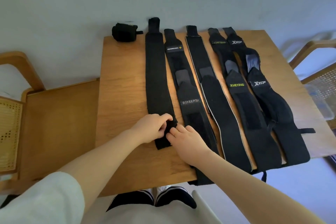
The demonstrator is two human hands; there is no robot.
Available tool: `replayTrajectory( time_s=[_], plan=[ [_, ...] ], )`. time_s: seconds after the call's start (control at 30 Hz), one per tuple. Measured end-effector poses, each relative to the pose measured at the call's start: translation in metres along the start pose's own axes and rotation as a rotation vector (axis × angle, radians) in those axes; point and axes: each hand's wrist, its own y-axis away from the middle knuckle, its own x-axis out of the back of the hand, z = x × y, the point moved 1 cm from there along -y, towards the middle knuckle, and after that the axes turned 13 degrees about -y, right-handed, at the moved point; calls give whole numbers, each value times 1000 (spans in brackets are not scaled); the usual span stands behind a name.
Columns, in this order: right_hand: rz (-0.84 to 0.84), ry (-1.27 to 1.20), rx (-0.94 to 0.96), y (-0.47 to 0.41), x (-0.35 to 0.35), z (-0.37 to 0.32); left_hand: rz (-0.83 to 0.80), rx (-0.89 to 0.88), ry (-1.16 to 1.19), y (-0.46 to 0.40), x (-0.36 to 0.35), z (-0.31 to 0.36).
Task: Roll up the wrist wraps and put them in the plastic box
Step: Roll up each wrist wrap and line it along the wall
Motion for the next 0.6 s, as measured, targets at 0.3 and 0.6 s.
replayTrajectory(
  time_s=[0.3, 0.6],
  plan=[
    [84, -241, -146, -19, 12, 17, -143, 122, 176, 3, 2, -4],
    [-82, -491, -285, -50, 27, 32, 180, 161, 80, 24, -8, 7]
  ],
)
